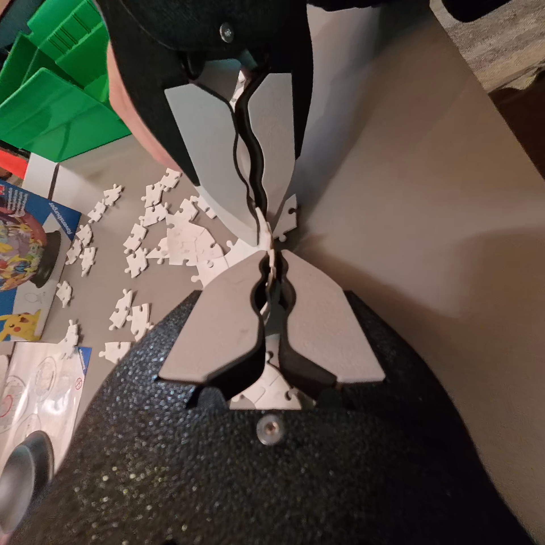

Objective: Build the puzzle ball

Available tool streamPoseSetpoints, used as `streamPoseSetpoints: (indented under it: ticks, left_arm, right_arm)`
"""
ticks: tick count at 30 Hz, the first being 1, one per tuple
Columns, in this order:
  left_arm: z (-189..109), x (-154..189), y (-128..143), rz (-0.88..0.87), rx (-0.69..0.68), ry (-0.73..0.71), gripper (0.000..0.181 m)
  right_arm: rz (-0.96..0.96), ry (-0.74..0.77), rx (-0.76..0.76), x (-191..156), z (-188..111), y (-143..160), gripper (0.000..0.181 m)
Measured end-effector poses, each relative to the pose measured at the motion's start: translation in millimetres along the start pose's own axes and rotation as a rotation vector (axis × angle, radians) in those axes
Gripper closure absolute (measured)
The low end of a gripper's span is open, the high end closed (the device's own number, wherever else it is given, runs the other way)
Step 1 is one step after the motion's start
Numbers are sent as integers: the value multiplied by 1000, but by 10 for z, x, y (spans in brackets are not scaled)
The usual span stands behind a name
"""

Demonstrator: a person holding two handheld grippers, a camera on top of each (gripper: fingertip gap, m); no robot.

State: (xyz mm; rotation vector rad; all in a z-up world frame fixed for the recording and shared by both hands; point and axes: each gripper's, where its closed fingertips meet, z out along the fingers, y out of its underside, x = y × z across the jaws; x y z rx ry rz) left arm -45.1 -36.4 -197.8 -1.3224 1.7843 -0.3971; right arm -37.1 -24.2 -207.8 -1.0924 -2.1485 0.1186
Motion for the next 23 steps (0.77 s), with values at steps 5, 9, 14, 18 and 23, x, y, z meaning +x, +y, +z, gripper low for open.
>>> streamPoseSetpoints:
  ticks: [5, 9, 14, 18, 23]
  left_arm:
    - [-2, -10, 5, 16, 3, -11, 178]
    - [2, -20, 13, -15, 11, -10, 178]
    - [7, -32, 12, -66, 26, -4, 178]
    - [10, -35, 1, -37, 15, -15, 178]
    - [-7, -31, -37, -30, 30, -12, 178]
  right_arm:
    - [-9, 13, -7, 10, 4, 8, 179]
    - [-25, 20, -25, 19, 6, 16, 179]
    - [-16, 21, -28, 27, 5, 25, 179]
    - [35, 22, -1, 38, -8, 23, 178]
    - [78, 64, 118, 118, -81, -129, 162]
